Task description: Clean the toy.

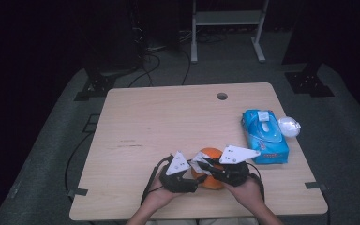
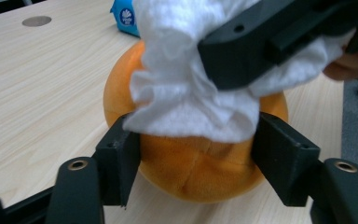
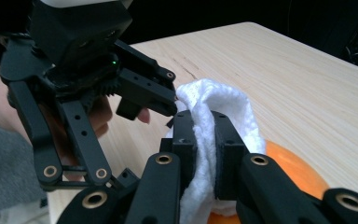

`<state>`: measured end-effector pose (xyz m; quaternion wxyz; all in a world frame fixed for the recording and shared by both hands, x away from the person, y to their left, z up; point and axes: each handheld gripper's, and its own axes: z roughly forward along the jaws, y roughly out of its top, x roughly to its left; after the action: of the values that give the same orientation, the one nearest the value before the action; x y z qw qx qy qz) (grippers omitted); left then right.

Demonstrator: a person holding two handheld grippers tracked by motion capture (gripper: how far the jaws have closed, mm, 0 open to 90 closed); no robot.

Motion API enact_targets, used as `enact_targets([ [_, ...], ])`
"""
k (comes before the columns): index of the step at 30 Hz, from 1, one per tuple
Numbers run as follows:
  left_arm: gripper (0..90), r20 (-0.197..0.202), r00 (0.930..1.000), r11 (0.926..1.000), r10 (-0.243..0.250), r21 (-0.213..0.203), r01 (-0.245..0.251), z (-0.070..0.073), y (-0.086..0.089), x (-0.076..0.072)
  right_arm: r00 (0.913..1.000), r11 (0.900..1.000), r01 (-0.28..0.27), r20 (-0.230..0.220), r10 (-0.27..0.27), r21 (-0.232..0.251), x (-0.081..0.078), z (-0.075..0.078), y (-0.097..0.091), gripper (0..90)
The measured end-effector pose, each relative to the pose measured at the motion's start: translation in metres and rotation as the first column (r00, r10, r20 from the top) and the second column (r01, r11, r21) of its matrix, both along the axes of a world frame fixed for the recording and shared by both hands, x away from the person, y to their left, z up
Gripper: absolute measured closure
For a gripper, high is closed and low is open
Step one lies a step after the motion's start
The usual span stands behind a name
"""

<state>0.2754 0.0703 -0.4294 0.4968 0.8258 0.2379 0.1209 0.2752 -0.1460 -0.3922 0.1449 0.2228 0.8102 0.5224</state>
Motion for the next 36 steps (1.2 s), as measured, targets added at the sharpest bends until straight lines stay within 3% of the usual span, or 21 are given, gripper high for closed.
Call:
enact_targets([
  [3,37.3,-0.017,0.9998,0.9998,0.007,0.017,-0.007,-0.004,0.004,0.001,0.9974,0.9974,0.070,-0.020,-0.069,0.020,0.010,-0.001,-0.018,81.2],
  [6,30.8,-0.041,0.9991,1.0000,0.008,-0.004,-0.008,-0.006,0.008,0.005,0.9894,0.9909,0.131,-0.069,-0.128,0.032,0.019,-0.010,-0.035,81.2],
  [8,17.1,-0.026,0.9993,0.9993,0.025,-0.027,-0.026,0.000,0.008,0.006,0.9887,0.9908,0.123,-0.094,-0.117,0.057,0.019,-0.013,-0.034,81.2],
  [9,15.3,-0.019,0.9994,0.9986,0.029,-0.043,-0.030,0.002,0.007,0.006,0.9904,0.9926,0.102,-0.100,-0.095,0.066,0.018,-0.013,-0.031,81.1],
  [11,14.9,-0.008,0.9997,0.9995,0.025,-0.017,-0.025,0.002,0.005,0.005,0.9921,0.9954,0.053,-0.118,-0.043,0.079,0.016,-0.014,-0.022,81.1],
  [13,21.6,-0.008,0.9999,0.9999,0.013,0.001,-0.013,-0.002,0.006,0.005,0.9927,0.9970,0.038,-0.116,-0.031,0.067,0.015,-0.016,-0.016,81.1],
  [16,24.8,-0.041,0.9990,0.9987,0.017,0.048,-0.015,-0.004,0.013,0.009,0.9883,0.9954,0.077,-0.137,-0.068,0.058,0.021,-0.019,-0.024,81.1],
  [18,23.7,-0.081,0.9966,0.9994,0.017,0.031,-0.015,-0.005,0.020,0.013,0.9799,0.9916,0.127,-0.158,-0.122,0.025,0.027,-0.026,-0.033,81.1],
  [20,16.5,-0.077,0.9965,0.9994,0.033,0.009,-0.033,-0.001,0.021,0.014,0.9684,0.9873,0.147,-0.211,-0.132,0.058,0.031,-0.030,-0.038,81.1],
  [22,12.6,-0.041,0.9990,0.9995,0.020,-0.024,-0.021,0.003,0.017,0.012,0.9746,0.9904,0.128,-0.191,-0.116,0.052,0.027,-0.027,-0.031,81.1],
  [23,12.5,-0.034,0.9994,0.9995,0.011,-0.030,-0.012,0.005,0.015,0.011,0.9770,0.9921,0.103,-0.194,-0.088,0.071,0.025,-0.026,-0.026,81.1],
  [25,14.3,-0.024,0.9997,1.0000,-0.005,0.002,0.005,0.004,0.010,0.009,0.9838,0.9960,0.064,-0.171,-0.053,0.063,0.020,-0.024,-0.016,81.0],
  [27,21.5,-0.021,0.9998,0.9998,-0.002,0.019,0.002,-0.001,0.012,0.009,0.9865,0.9969,0.068,-0.152,-0.062,0.039,0.019,-0.023,-0.015,81.1],
  [31,24.2,-0.069,0.9972,0.9994,0.028,0.021,-0.026,-0.005,0.022,0.017,0.9749,0.9902,0.137,-0.181,-0.130,0.027,0.029,-0.032,-0.030,81.1],
  [33,24.0,-0.090,0.9954,0.9994,0.034,0.006,-0.034,-0.006,0.026,0.019,0.9607,0.9833,0.179,-0.221,-0.168,0.031,0.035,-0.038,-0.040,81.1],
  [36,14.8,-0.077,0.9967,0.9988,0.027,-0.040,-0.030,-0.001,0.024,0.018,0.9527,0.9812,0.180,-0.261,-0.157,0.069,0.036,-0.042,-0.042,81.0],
])
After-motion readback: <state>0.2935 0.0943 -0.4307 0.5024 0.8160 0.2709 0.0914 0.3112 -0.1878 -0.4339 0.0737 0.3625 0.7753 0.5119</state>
